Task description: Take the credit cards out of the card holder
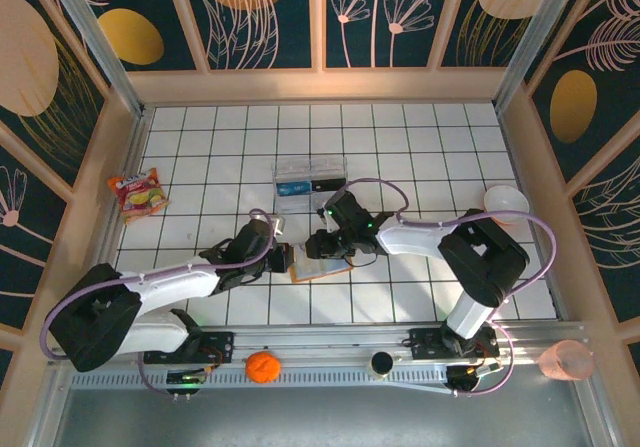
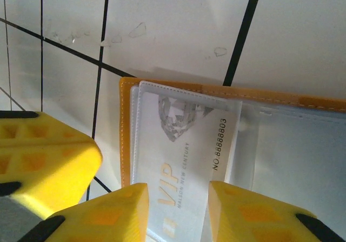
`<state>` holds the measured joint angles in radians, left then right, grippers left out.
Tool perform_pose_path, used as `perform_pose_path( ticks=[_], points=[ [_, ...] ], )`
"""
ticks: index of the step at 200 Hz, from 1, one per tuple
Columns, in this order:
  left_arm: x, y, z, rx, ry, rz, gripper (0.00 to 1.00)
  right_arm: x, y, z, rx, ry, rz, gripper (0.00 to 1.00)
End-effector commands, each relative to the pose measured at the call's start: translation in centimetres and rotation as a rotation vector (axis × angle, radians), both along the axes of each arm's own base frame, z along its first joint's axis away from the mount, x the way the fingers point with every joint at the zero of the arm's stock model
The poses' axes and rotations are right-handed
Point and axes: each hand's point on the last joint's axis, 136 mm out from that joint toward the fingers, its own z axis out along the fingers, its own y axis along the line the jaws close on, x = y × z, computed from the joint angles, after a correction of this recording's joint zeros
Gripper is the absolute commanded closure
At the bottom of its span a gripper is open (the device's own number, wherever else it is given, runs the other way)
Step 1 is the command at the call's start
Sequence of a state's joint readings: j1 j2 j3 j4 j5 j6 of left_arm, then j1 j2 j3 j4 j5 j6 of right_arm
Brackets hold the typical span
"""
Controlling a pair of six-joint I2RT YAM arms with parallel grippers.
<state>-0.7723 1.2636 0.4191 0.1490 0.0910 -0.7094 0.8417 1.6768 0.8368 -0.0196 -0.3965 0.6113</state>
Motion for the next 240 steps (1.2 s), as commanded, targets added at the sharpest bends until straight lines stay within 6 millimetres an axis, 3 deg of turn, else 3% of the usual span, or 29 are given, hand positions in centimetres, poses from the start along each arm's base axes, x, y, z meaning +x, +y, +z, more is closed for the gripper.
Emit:
perform_pose_path(
  ticks=[1, 99, 155, 240],
  points=[
    [-0.3, 0.7, -0.4, 0.02, 0.007, 0.021, 0.92, 0.5, 0.8, 0.7, 0.052, -0.007, 0.014, 0.66],
    [-0.3, 0.4, -0.4, 0.01, 0.009, 0.013, 0.94, -0.1, -0.6, -2.1, -0.03, 0.03, -0.015, 0.66],
    [-0.3, 0.6, -0.5, 0.016, 0.013, 0.017, 0.94, 0.0, -1.6, -3.0, -0.18, -0.044, -0.044, 0.67],
    [-0.2, 0.8, 0.5, 0.015, -0.011, 0.025, 0.94, 0.9, -2.8, -0.3, -0.278, -0.205, -0.117, 0.64]
  ],
)
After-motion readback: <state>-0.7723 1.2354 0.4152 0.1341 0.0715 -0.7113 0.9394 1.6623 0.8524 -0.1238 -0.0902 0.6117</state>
